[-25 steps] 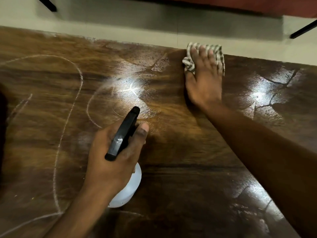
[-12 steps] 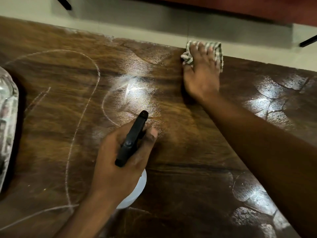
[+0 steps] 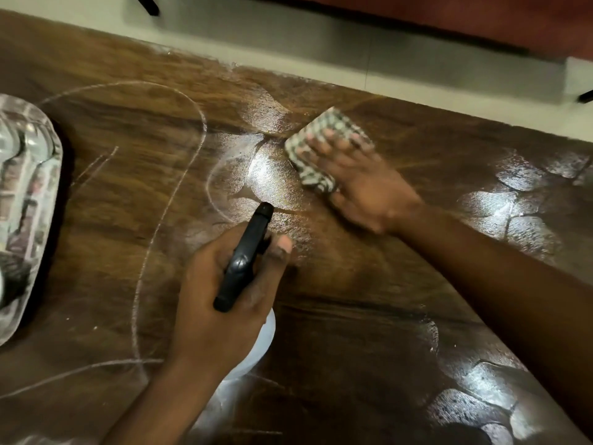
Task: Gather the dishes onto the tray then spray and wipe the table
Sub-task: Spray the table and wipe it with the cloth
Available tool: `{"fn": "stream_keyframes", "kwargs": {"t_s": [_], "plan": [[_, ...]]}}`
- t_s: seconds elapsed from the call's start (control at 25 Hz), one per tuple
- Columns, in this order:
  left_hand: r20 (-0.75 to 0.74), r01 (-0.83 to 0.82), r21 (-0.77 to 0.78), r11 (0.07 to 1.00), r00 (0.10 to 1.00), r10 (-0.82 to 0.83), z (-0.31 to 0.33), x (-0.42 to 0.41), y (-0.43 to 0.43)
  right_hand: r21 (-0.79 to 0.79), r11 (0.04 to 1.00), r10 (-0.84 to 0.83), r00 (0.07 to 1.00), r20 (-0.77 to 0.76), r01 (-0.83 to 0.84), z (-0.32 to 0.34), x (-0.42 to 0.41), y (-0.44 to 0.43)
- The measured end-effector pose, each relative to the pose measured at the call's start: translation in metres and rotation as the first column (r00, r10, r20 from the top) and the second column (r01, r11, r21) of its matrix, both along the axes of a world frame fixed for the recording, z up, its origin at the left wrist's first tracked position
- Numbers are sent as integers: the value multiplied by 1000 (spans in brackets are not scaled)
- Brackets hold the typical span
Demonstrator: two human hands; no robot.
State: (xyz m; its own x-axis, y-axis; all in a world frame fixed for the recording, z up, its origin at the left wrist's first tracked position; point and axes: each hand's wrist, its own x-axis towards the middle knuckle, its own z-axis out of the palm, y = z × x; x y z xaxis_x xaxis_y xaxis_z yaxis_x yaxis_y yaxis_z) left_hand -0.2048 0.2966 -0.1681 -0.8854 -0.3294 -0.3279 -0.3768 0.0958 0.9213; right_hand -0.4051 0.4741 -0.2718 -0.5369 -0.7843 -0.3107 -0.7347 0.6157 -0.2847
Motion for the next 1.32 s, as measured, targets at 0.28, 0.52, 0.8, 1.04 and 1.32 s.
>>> {"fn": "stream_keyframes", "kwargs": {"t_s": [0.28, 0.52, 0.8, 1.04, 1.32], "plan": [[70, -23, -38, 999, 997, 26, 1, 46, 16, -94, 845, -530, 848, -19, 526, -1, 90, -26], [141, -49, 7, 999, 989, 48, 6, 96, 27, -146, 789, 608, 793, 43, -597, -7, 164, 37], [216, -80, -16, 997, 973, 81, 16, 132, 39, -113, 851, -517, 856, -13, 513, -1, 125, 80], [213, -181, 110, 977, 965, 154, 2, 171, 40, -119, 829, -545, 837, 48, 546, -2, 225, 0], [168, -29, 228, 973, 986, -9, 4, 229, 20, -67, 853, 520, 852, 52, -517, -3, 287, 39]]}}
